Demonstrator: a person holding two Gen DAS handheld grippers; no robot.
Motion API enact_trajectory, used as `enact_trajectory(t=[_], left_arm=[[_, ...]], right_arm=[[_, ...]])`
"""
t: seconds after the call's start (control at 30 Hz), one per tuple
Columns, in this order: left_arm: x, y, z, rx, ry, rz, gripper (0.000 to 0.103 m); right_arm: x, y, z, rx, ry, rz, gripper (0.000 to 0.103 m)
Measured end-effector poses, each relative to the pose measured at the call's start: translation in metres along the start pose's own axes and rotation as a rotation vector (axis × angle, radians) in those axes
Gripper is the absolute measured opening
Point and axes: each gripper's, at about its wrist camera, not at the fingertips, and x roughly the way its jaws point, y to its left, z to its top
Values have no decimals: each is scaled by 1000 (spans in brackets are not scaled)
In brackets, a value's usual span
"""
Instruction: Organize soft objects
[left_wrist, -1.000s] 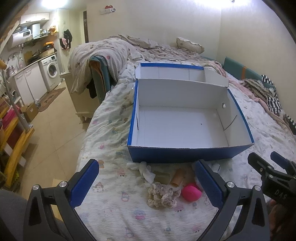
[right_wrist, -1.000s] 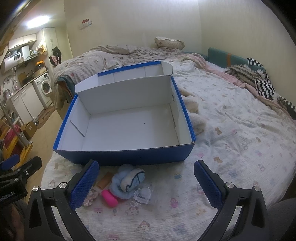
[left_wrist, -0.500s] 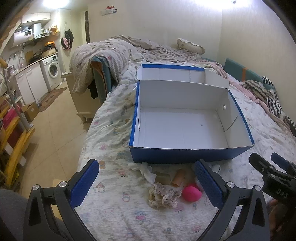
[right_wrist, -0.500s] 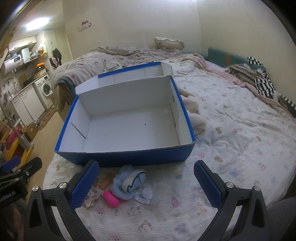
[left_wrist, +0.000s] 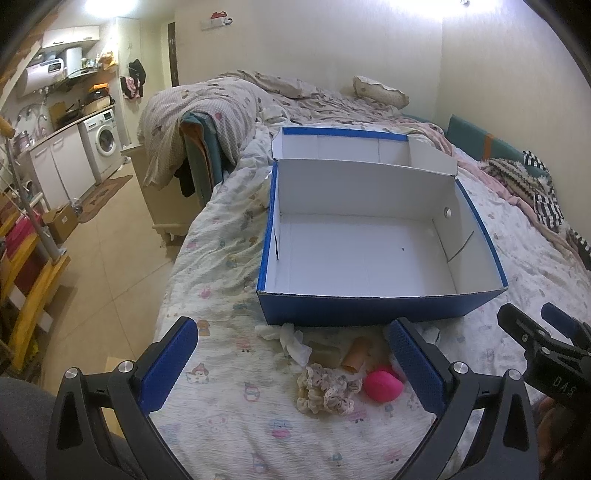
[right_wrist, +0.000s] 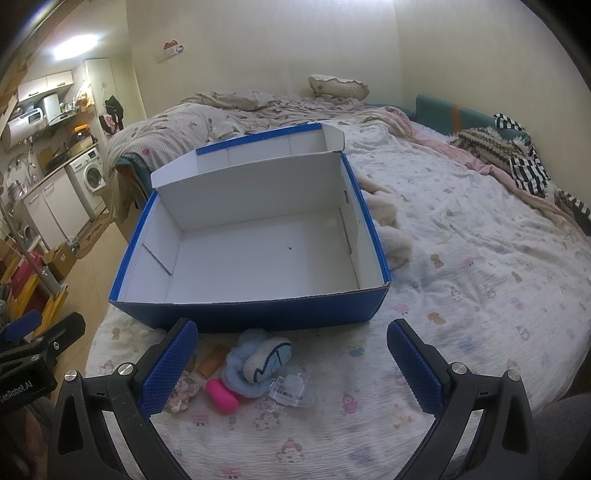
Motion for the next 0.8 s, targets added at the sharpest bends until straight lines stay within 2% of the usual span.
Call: enact_trajectory(t=[0.63,0.8], left_arm=[[1,-1,-2,5,-4,-3,103],[4,1,5,-4,-6,-3,103]], right_arm=[[1,-1,0,0,2,0,103],[3,-9,12,31,37,17,103]])
